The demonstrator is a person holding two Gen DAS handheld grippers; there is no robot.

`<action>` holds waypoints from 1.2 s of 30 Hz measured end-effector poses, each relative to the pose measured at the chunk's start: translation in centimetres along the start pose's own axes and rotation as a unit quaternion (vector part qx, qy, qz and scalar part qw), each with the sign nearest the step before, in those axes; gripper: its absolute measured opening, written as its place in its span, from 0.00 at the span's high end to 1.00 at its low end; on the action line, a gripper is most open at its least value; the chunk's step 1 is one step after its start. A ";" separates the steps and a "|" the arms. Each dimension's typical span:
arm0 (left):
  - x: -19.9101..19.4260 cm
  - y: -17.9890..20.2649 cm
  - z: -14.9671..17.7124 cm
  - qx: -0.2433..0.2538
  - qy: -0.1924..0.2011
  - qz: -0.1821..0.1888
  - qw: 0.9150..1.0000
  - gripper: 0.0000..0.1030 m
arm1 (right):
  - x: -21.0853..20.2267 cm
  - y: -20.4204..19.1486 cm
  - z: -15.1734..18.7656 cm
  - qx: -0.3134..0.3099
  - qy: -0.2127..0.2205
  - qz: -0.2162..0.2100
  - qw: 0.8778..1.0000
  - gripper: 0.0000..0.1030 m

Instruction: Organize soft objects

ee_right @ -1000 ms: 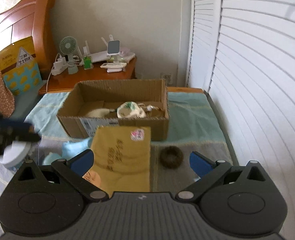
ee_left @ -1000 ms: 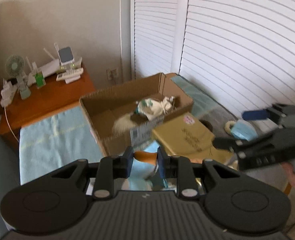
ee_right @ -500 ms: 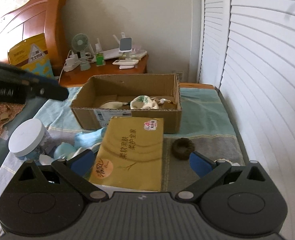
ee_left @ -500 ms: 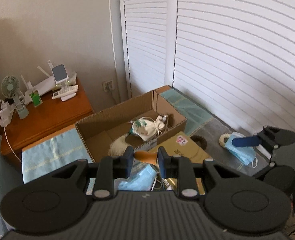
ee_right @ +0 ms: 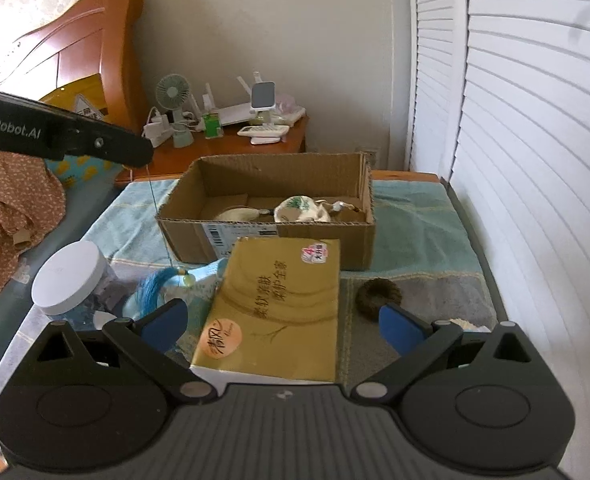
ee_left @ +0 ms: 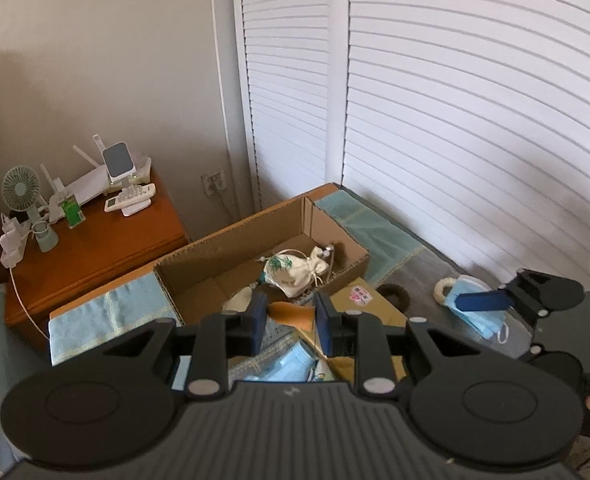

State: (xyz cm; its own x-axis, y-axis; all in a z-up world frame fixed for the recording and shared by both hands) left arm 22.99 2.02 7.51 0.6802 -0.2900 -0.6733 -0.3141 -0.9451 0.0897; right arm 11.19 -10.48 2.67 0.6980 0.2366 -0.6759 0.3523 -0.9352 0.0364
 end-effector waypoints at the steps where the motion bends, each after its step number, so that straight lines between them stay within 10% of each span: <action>1: -0.3 0.0 0.0 0.003 -0.001 -0.002 1.000 0.76 | 0.0 -0.1 0.0 -0.001 0.000 -0.001 1.000 0.00; 14: -2.5 0.1 -1.6 0.027 0.017 -0.015 0.999 0.75 | -0.6 -1.0 0.0 -0.004 0.006 -0.007 1.000 0.00; 27: 8.9 -3.9 -4.0 -0.058 -0.059 -0.024 0.996 0.75 | -0.5 -0.4 0.7 0.000 -0.003 0.002 1.000 0.00; 31: 11.3 -5.7 -3.7 -0.091 -0.069 -0.053 0.992 0.38 | -0.1 -0.1 0.9 0.002 -0.009 0.005 1.000 0.00; 36: 10.1 -5.8 -3.3 -0.090 -0.053 -0.061 0.993 0.26 | -0.2 0.1 1.1 0.003 -0.011 0.005 1.000 0.00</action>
State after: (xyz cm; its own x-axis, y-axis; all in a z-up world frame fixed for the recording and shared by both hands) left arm 33.86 4.12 2.57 0.6294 -0.1625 -0.7599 -0.1035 -0.9867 0.1253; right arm 10.41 -10.92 1.94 0.6873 0.2206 -0.6921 0.3417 -0.9390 0.0400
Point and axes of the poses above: each gripper's, at about its wrist camera, not at the fingertips, and x roughly the way its jaws point, y to its right, z to its underside, the point moved 5 cm from there along x, roughly the way its jaws point, and after that the axes turned 10 degrees about -x, right-handed, at the moved point
